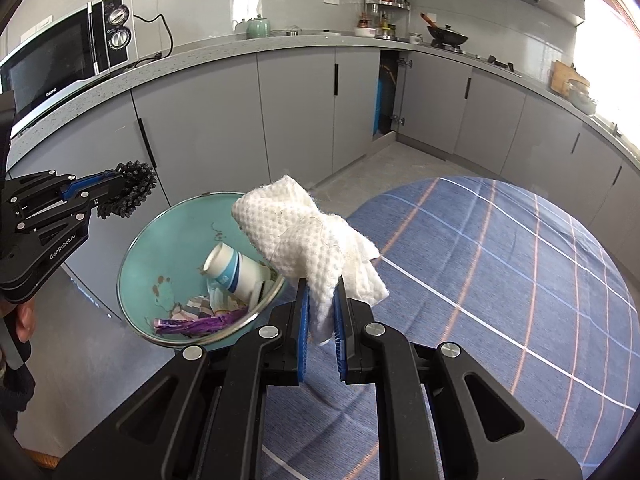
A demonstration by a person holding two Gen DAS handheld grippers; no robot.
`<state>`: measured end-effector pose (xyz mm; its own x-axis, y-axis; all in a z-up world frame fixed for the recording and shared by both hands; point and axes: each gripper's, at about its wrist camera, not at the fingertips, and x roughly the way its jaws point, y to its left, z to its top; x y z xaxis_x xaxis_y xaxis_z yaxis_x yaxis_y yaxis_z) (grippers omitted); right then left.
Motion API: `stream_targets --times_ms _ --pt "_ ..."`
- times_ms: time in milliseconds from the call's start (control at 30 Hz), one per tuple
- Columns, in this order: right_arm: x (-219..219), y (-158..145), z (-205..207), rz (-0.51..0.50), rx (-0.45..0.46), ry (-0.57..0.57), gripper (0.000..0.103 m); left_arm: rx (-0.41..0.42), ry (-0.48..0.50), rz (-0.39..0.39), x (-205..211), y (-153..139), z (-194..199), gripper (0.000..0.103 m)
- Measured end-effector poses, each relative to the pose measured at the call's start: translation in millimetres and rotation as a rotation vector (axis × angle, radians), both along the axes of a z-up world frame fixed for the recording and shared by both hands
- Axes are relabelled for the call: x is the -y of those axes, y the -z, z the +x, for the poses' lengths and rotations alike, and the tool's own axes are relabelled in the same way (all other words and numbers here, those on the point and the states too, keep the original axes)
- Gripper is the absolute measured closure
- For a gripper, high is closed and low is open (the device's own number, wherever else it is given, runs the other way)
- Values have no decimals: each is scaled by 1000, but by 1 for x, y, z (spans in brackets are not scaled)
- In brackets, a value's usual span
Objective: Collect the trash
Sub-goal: 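Carry the black scrubber and white cloth over the teal bin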
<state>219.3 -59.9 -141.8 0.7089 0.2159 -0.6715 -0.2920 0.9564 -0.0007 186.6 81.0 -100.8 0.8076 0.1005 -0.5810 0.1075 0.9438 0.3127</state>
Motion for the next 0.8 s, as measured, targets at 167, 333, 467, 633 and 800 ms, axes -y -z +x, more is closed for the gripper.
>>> stream_targets --times_ms 167,333,467,633,800 --pt "-11 1 4 -9 -3 -20 91 -1 -18 -7 -10 1 0 94" --pt "-19 0 7 -12 -3 -37 91 -1 -28 -13 -16 0 2 94" --pt "-24 -1 9 -16 -4 -49 91 -2 -35 -18 -19 1 3 94" --pt "-31 0 13 -18 -9 -59 90 -5 -40 -21 -23 2 5 94" --pt "-34 0 14 -16 -10 -66 90 -5 -45 -28 -25 3 6 94"
